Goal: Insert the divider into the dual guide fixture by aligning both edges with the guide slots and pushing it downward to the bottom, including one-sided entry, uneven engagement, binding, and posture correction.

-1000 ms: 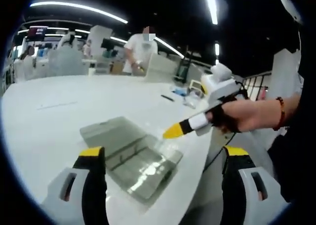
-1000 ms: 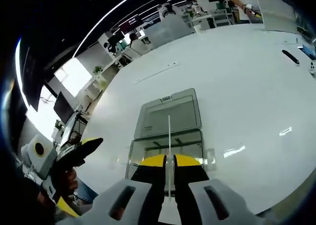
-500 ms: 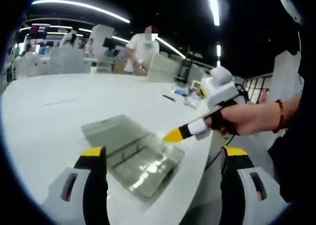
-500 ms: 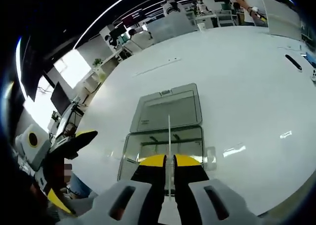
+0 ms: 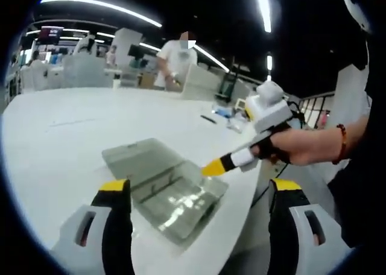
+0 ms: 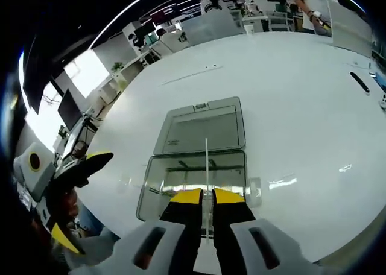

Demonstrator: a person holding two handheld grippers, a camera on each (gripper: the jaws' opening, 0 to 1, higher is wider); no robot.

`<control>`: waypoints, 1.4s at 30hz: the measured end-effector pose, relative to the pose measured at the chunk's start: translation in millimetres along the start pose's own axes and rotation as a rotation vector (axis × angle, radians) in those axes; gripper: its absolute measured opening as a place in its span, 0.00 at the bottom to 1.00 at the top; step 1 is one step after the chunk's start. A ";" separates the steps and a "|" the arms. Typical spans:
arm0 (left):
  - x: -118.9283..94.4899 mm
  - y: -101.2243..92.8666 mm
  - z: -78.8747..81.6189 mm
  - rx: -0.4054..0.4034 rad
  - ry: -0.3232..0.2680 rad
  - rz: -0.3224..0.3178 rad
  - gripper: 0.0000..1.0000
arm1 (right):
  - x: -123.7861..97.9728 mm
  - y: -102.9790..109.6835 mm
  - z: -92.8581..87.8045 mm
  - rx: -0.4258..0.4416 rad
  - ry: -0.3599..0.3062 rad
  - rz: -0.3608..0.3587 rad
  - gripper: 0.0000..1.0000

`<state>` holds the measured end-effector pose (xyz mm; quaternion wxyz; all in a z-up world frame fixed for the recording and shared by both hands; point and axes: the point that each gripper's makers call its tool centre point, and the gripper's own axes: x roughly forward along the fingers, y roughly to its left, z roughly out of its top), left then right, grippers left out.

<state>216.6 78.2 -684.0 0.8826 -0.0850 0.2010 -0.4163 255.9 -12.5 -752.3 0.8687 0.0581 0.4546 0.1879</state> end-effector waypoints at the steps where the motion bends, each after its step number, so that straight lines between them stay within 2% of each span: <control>1: 0.1 -0.4 0.0 0.000 0.000 -0.001 0.93 | 0.8 0.7 1.2 0.002 0.009 -0.003 0.00; 5: 0.1 -0.5 0.0 -0.001 0.000 -0.003 0.93 | 0.5 2.8 4.0 0.006 0.024 -0.006 0.00; 8: -0.4 0.8 0.6 -0.006 -0.003 -0.001 0.93 | 1.5 1.7 3.8 -0.022 0.043 -0.026 0.00; 12: -0.8 2.1 0.5 -0.010 -0.004 0.001 0.92 | 2.6 1.1 1.7 0.020 0.063 -0.017 0.00; 22: -1.4 4.8 -0.4 -0.025 -0.012 0.001 0.92 | 1.6 5.6 5.1 0.041 0.083 0.004 0.00; 31: -1.1 7.7 -1.5 -0.032 -0.016 0.004 0.92 | 7.7 4.6 0.5 0.023 0.139 0.004 0.00; 42: -1.6 12.8 -1.8 -0.047 -0.017 0.010 0.92 | 10.9 5.4 4.3 0.016 0.172 0.015 0.00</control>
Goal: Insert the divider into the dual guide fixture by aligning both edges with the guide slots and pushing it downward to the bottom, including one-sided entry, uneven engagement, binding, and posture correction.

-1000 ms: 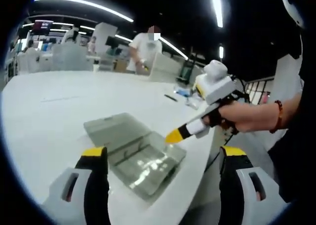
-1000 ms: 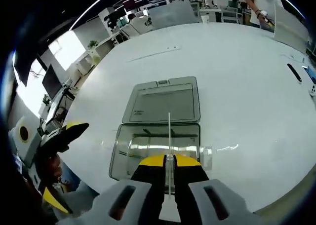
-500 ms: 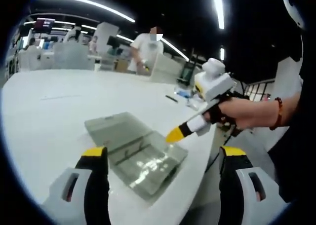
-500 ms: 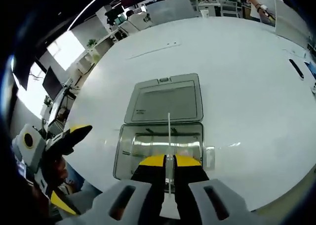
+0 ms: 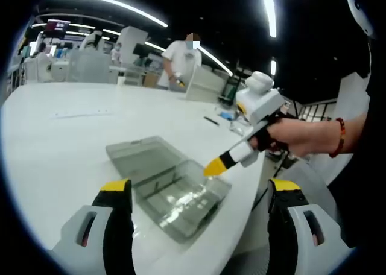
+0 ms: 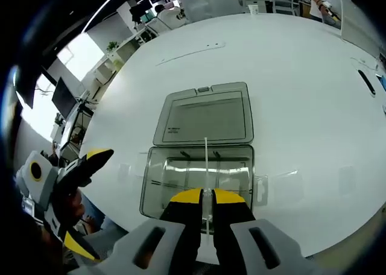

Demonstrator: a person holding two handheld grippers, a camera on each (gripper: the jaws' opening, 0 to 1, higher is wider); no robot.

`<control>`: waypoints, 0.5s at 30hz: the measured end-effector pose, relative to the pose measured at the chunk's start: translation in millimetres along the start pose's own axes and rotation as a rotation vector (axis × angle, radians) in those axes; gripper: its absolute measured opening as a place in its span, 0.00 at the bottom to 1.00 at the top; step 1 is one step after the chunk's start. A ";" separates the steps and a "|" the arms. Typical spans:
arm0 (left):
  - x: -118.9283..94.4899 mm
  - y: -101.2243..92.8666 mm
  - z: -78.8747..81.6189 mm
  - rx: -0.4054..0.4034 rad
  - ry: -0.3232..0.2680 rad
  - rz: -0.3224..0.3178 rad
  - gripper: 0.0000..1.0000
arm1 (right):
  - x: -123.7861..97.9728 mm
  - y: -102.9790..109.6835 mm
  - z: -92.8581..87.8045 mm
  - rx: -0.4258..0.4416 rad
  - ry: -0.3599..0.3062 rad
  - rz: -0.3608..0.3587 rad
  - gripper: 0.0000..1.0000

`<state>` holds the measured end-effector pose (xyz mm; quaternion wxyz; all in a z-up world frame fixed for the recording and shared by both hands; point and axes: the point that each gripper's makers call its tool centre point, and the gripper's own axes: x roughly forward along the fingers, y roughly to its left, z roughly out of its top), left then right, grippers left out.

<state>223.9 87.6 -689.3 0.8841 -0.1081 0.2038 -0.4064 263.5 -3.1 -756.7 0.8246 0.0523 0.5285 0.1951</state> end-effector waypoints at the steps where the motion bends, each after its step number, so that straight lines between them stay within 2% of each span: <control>1: -0.2 0.3 0.3 -0.001 -0.002 0.000 0.92 | -0.7 0.0 -0.5 -0.011 0.006 -0.003 0.00; 8: -0.3 1.7 -0.4 -0.009 -0.003 0.002 0.92 | 1.1 2.1 -3.2 -0.023 0.042 0.007 0.00; 15: 0.5 3.1 -0.7 -0.012 -0.001 0.005 0.91 | 6.2 3.3 -2.3 -0.041 0.046 0.006 0.00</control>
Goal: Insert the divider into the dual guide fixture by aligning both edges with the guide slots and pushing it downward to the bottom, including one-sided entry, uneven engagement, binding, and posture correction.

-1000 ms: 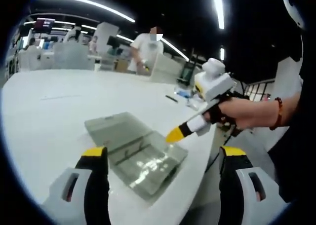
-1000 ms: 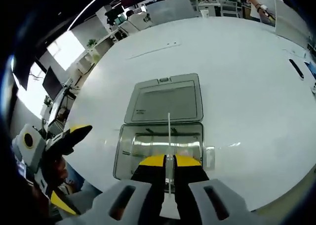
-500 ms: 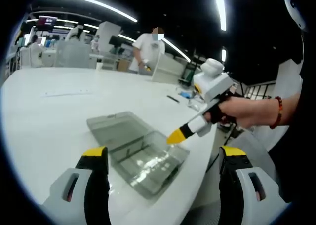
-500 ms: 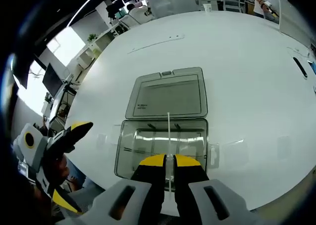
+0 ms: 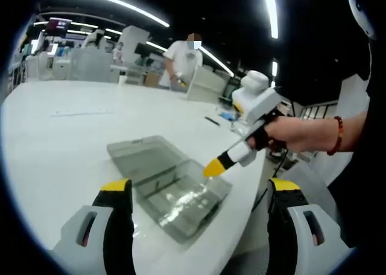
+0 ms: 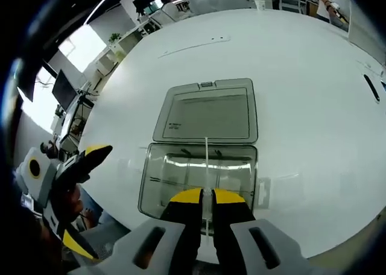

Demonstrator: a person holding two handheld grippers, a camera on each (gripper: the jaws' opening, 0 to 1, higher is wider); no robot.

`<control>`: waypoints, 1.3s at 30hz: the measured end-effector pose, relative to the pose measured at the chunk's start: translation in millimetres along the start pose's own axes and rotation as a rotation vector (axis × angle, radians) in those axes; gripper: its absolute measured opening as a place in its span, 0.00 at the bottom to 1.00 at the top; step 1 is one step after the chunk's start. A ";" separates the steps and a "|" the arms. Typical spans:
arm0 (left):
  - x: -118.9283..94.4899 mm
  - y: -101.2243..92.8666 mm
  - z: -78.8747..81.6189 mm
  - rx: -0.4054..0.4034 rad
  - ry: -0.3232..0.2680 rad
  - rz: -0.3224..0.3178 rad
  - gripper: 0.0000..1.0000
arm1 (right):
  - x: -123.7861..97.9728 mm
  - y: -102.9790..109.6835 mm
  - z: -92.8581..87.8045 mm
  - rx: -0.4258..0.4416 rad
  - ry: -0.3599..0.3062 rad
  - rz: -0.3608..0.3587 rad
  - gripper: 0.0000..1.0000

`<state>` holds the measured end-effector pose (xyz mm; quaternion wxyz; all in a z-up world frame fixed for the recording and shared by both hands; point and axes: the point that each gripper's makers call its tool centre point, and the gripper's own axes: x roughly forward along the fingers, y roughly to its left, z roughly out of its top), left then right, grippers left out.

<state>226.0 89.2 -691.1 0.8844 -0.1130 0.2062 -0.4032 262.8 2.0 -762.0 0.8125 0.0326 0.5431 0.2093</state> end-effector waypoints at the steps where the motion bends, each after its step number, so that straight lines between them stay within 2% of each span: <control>1: 0.1 0.0 0.2 0.000 -0.002 0.000 0.91 | 0.2 -0.5 0.2 -0.003 -0.001 -0.005 0.00; 10: 0.7 0.1 -0.7 -0.007 0.000 0.005 0.91 | -4.0 -4.2 -1.3 -0.021 -0.031 -0.030 0.00; 26: 1.0 -1.4 -0.7 -0.011 0.002 0.004 0.90 | -4.4 -12.0 -2.9 -0.016 -0.034 -0.050 0.00; 39: -0.9 -0.4 -1.5 -0.012 0.002 0.001 0.90 | -1.7 -7.3 -4.4 -0.029 -0.035 -0.045 0.00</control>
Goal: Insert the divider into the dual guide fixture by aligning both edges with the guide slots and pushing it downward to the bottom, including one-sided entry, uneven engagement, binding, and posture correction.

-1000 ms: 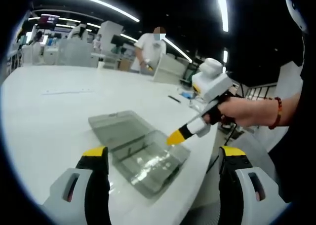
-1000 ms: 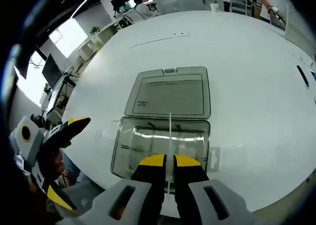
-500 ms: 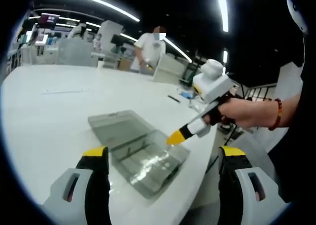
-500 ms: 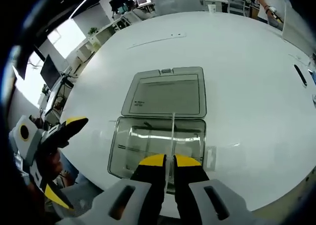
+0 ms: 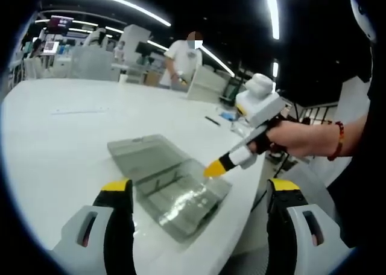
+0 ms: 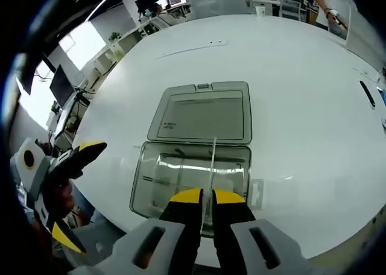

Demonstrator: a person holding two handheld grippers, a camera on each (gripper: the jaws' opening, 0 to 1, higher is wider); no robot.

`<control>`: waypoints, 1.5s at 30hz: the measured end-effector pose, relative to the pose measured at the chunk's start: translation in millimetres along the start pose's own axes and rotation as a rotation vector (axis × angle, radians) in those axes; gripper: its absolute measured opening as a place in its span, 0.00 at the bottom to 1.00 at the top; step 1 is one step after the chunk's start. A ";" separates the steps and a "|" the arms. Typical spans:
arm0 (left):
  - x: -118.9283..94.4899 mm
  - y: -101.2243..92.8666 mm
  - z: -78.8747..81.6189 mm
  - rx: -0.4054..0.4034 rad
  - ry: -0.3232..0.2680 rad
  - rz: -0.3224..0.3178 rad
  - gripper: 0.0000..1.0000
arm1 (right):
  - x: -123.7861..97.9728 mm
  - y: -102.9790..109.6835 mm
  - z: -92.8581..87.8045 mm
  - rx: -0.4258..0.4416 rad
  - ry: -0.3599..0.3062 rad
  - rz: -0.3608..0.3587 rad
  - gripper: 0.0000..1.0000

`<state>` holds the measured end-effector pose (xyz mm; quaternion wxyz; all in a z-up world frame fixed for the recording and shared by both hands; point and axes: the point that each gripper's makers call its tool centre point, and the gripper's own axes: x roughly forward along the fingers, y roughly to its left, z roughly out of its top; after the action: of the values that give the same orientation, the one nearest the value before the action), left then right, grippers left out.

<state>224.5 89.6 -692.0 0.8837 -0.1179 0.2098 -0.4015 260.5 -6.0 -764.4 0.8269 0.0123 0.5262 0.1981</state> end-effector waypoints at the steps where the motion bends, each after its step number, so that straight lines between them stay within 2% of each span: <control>1: -0.1 -0.1 -0.1 -0.001 0.000 -0.001 0.90 | -0.4 0.2 0.1 0.000 -0.001 0.000 0.00; 12: 1.3 -2.8 0.3 0.007 0.002 -0.011 0.90 | -0.3 3.7 -0.2 -0.038 -0.002 -0.003 0.00; 17: 1.9 -1.4 -0.4 0.006 0.006 -0.008 0.90 | 2.3 2.1 0.3 -0.022 0.000 0.006 0.00; 25: 3.5 -1.8 -1.4 0.003 0.011 -0.011 0.90 | 5.9 6.0 0.8 -0.056 -0.004 0.008 0.00; 34: 2.1 -0.4 -2.2 0.007 0.018 -0.005 0.90 | 12.8 6.8 -1.0 -0.052 -0.022 0.017 0.01; 45: 2.7 -2.6 0.0 0.022 0.019 -0.007 0.91 | 24.7 6.2 -8.0 -0.113 -0.039 0.010 0.01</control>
<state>224.4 85.8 -691.8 0.8816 -0.1050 0.2132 -0.4078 260.6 6.6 -787.9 0.8354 -0.0280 0.4977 0.2315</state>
